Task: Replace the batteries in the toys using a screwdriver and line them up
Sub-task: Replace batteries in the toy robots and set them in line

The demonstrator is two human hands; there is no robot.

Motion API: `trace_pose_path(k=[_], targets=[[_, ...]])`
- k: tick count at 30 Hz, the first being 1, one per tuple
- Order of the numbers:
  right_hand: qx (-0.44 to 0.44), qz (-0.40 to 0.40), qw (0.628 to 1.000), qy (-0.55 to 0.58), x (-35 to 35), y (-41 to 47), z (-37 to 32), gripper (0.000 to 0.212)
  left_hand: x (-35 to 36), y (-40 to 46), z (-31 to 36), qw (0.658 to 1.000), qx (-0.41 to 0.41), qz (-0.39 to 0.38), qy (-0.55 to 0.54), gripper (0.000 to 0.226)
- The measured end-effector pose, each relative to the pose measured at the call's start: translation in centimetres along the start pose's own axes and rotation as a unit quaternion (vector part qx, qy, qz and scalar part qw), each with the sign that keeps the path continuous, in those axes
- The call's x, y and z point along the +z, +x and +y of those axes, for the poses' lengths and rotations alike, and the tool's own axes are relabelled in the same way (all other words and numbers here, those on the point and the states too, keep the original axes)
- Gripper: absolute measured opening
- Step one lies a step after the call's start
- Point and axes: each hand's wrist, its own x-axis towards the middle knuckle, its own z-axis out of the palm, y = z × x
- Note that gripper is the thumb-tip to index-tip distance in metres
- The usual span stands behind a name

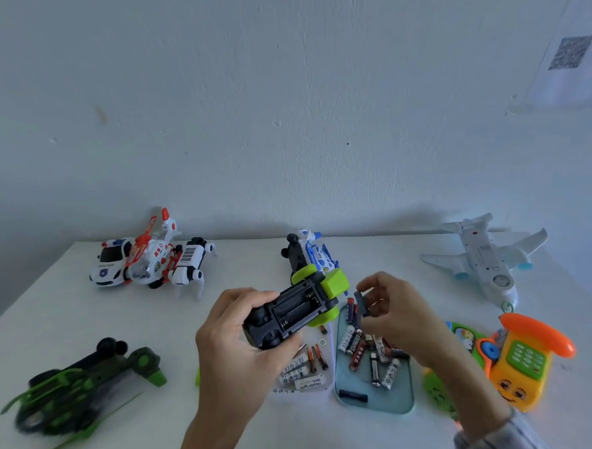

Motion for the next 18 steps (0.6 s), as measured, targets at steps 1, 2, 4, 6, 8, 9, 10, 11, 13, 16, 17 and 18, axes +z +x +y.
trace_pose_path(k=[1,2,4,6,8,9,10,11,13,16,17,18], targets=[[-0.003,-0.01,0.995,0.099,-0.4,-0.1,-0.9,0.038,-0.1,0.0,0.1,1.0,-0.002,0.0,-0.003,0.043],[-0.007,-0.023,0.982,0.186,-0.7,-0.2,-1.7,0.037,-0.1,0.0,0.2,1.0,-0.005,0.001,-0.005,0.042],[-0.014,-0.033,0.947,0.319,-1.2,-0.3,-2.9,0.03,-0.1,0.0,0.5,1.0,-0.015,0.011,-0.011,0.043],[-0.019,-0.022,0.921,0.387,-1.6,-0.3,-3.8,0.024,-0.1,0.0,0.6,0.999,-0.025,0.023,-0.018,0.046],[-0.024,-0.005,0.915,0.403,-1.5,-0.6,-4.4,0.022,-0.1,-0.1,0.6,0.999,-0.031,0.027,-0.016,0.048],[-0.023,0.002,0.914,0.405,-1.1,-0.8,-4.7,0.021,-0.1,-0.2,0.5,0.999,-0.033,0.026,-0.012,0.05],[-0.024,0.006,0.913,0.407,-0.7,-1.2,-4.9,0.02,-0.1,-0.3,0.4,0.999,-0.037,0.024,-0.009,0.054],[-0.029,0.013,0.913,0.406,-0.1,-1.5,-5.1,0.02,-0.1,-0.5,0.4,0.999,-0.041,0.023,-0.008,0.057],[-0.054,0.035,0.911,0.408,1.1,-2.2,-5.5,0.017,-0.1,-0.7,0.5,0.999,-0.046,0.022,-0.008,0.057],[-0.08,0.063,0.883,0.459,2.8,-3.0,-6.0,0.02,0.0,-1.0,0.5,0.998,-0.057,0.022,0.005,0.054],[-0.081,0.065,0.875,0.472,3.2,-3.1,-6.1,0.021,0.0,-1.2,0.5,0.998,-0.063,0.021,0.006,0.058],[-0.082,0.066,0.872,0.477,3.5,-3.3,-6.1,0.02,0.1,-1.3,0.4,0.998,-0.067,0.019,0.009,0.061]])
